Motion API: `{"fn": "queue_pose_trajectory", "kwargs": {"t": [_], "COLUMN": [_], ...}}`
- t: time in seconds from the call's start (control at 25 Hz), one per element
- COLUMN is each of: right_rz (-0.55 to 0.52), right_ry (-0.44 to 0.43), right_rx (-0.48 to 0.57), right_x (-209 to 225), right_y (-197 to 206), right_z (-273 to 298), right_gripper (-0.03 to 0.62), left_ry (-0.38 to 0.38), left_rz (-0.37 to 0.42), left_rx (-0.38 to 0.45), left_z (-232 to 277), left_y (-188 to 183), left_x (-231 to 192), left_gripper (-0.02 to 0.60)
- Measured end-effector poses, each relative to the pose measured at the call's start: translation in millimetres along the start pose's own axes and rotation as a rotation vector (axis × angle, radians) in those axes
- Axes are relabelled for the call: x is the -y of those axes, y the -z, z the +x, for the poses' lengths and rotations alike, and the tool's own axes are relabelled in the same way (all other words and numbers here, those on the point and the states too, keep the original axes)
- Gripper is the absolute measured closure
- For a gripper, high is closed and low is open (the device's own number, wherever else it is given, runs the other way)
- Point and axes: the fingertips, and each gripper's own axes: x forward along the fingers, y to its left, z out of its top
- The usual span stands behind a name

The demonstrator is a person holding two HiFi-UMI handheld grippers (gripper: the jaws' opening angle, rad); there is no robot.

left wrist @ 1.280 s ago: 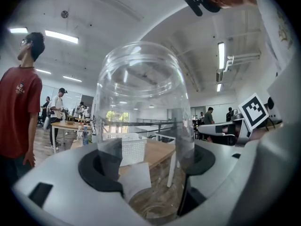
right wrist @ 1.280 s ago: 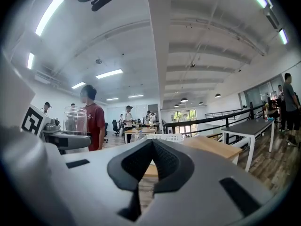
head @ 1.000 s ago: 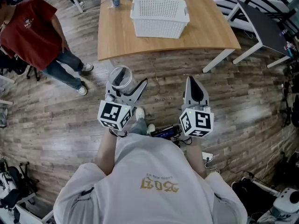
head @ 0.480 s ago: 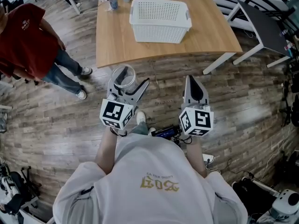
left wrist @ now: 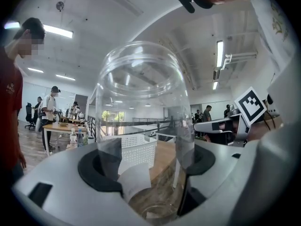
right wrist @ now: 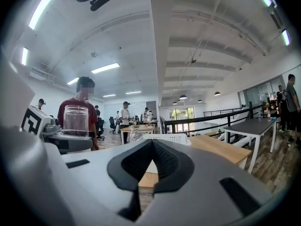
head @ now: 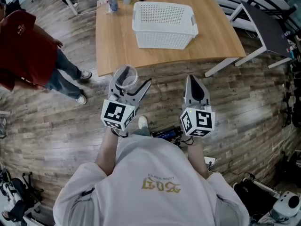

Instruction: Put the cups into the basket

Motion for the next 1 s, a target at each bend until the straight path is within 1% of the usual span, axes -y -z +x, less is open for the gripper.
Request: {"fn": "queue_pose_trajectory", "kwargs": {"t": [0.32, 0.72, 1.0], "right_rz": [0.001, 0.007, 0.004], "right_ry": [0.021, 0.049, 0.038], "right_rx": [-0.008, -0.008, -0.006], "right_x": [-9.1, 1.1, 7.0], "right_y": [0.9, -3.5, -8.3], "right_z": [27.9, 51.4, 76.3], "right_gripper": [0.583, 0.583, 0.583], "left_ry": [0.015, 0.048, 0.045], "left_rz": [-0.008, -0.009, -0.013], "left_rx": [0.002, 0.003, 0.008], "left_z": [12.7, 38.8, 60.9], "left_y": [2.5, 0.0, -2.8], "left_x": [-31.3, -42.9, -55.6], "left_gripper": [0.233, 0.233, 0.233]}}
